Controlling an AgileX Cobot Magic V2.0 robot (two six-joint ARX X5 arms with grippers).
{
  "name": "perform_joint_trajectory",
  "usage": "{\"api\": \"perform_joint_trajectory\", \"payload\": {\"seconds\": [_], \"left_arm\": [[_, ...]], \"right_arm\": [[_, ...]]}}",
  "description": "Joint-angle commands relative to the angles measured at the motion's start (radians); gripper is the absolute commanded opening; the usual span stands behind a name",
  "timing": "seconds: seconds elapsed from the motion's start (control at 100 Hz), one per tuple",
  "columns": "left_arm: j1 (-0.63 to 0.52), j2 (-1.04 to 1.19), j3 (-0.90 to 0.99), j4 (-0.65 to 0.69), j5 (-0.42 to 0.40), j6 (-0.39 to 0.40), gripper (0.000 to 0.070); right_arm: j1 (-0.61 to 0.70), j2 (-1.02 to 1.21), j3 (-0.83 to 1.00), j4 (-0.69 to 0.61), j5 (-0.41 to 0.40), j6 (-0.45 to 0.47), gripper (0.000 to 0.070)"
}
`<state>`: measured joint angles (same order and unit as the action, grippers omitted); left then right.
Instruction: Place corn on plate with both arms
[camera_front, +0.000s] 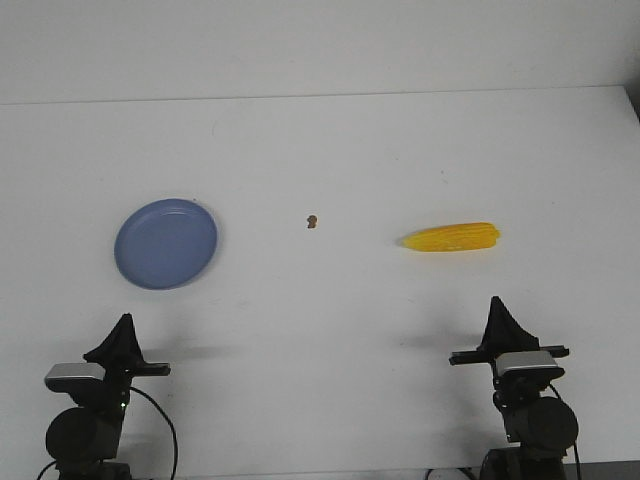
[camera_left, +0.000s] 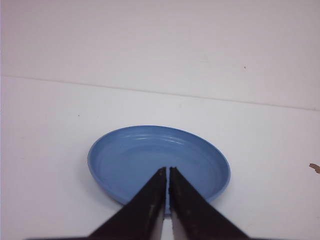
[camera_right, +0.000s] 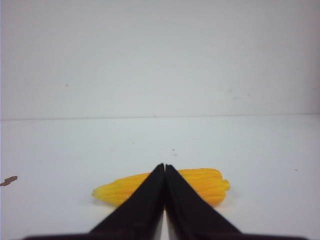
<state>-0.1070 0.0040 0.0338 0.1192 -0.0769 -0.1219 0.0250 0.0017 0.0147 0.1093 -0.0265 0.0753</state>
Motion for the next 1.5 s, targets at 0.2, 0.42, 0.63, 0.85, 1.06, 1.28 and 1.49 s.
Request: {"api": "perform_joint_trajectory", "payload": {"seconds": [0.2, 0.42, 0.63, 0.85, 1.06, 1.28, 1.49], "left_arm": [[0.001, -0.001, -0.019, 0.01, -0.001, -0.003, 0.0012], [0.001, -0.001, -0.019, 0.011, -0.001, -0.003, 0.0012], [0.001, -0.001, -0.019, 0.011, -0.001, -0.003, 0.0012], [0.001, -0.001, -0.01, 0.014, -0.001, -0.003, 0.0012], [0.001, 0.002, 0.054, 0.002, -0.001, -0.003, 0.0012], [0.001, 0.063, 0.217, -0.155, -0.002, -0.002, 0.0012], [0.001, 0.216, 0.438, -0.329, -0.002, 0.0, 0.0012]], "right_arm": [[-0.001, 0.0, -0.002, 0.01, 0.0, 0.007, 0.0001], [-0.001, 0.0, -0.002, 0.011, 0.0, 0.007, 0.0001], [-0.001, 0.0, -0.002, 0.011, 0.0, 0.007, 0.0001], [-0.001, 0.0, -0.002, 0.032, 0.001, -0.003, 0.0001], [-0.001, 0.0, 0.033, 0.001, 0.002, 0.005, 0.0001], [-0.001, 0.04, 0.219, -0.186, 0.035, 0.003, 0.0001], [-0.001, 0.196, 0.451, -0.379, 0.034, 0.003, 0.0001]]}}
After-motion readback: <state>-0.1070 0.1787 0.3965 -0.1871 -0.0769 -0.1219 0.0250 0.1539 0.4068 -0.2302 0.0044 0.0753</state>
